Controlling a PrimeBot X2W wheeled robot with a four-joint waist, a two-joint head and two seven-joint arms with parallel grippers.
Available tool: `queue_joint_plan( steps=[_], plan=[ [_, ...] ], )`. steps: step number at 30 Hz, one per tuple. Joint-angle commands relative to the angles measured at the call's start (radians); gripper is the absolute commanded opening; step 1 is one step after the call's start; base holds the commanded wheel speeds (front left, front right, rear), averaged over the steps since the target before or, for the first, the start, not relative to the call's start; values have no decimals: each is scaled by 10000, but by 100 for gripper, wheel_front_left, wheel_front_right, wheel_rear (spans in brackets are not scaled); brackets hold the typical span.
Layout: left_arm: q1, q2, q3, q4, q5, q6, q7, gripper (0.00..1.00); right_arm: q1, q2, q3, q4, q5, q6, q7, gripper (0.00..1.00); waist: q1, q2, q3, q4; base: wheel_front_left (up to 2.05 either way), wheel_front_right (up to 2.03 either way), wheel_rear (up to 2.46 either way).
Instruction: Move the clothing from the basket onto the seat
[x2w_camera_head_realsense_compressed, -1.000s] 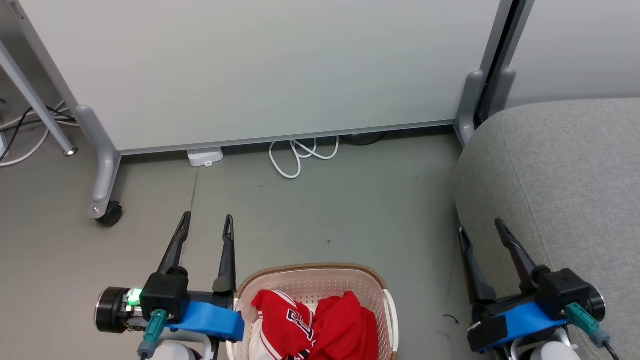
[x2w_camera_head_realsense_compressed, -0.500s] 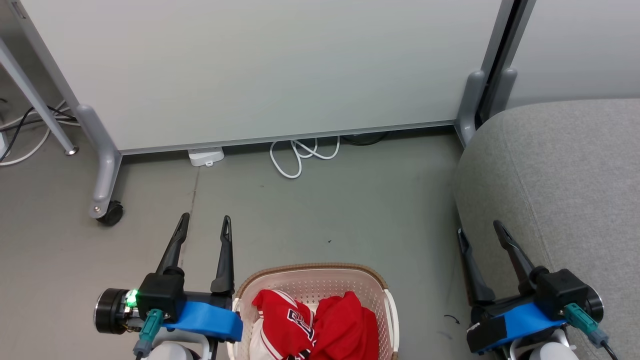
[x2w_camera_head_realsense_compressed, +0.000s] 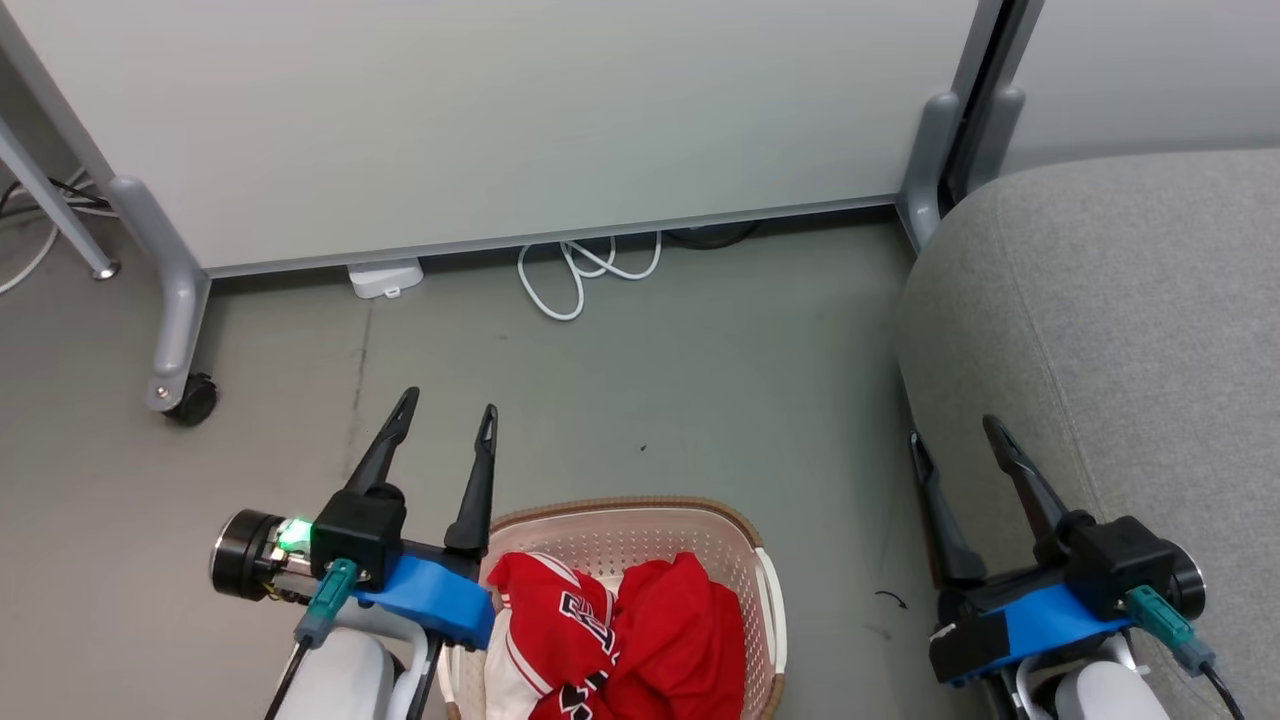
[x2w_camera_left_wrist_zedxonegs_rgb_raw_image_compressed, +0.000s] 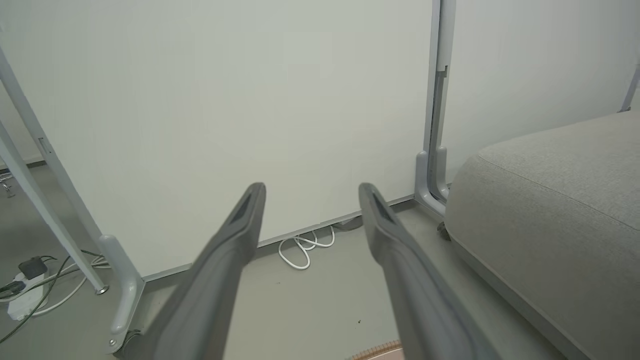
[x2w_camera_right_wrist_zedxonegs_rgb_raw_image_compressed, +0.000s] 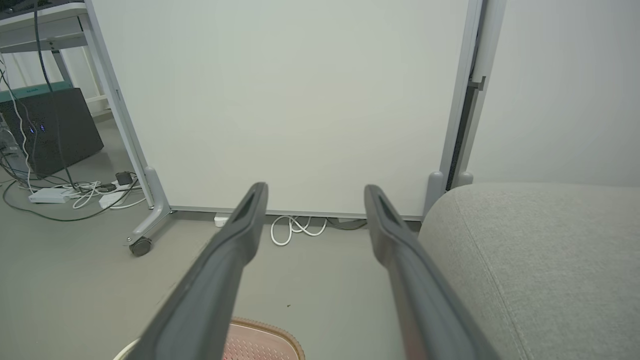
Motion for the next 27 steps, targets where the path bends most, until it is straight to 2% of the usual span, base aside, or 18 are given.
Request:
queue_joint_plan(
  steps=[1, 10, 18, 27],
  plan=[
    [-223, 63, -66, 124, 53, -52, -28, 100, -148, -52, -12, -40, -95, 10, -40, 100, -1, 0, 157, -102, 0, 0, 0],
    [-1539, 250, -1130, 1957, 326, -254, -28, 100, -590, -49, -146, -196, -262, 8, -40, 100, -1, 0, 1207, -521, 0, 0, 0],
    [-2866, 528, -2385, 3799, 662, -297, -28, 100, -1201, -46, -87, -454, -272, 8, -40, 100, -1, 0, 2599, -959, 0, 0, 0],
    [-4655, 962, -4568, 6493, 1037, -301, -20, 100, -1968, -42, -76, -661, -147, 8, -40, 100, -1, 0, 4201, -1479, 0, 0, 0]
  ],
)
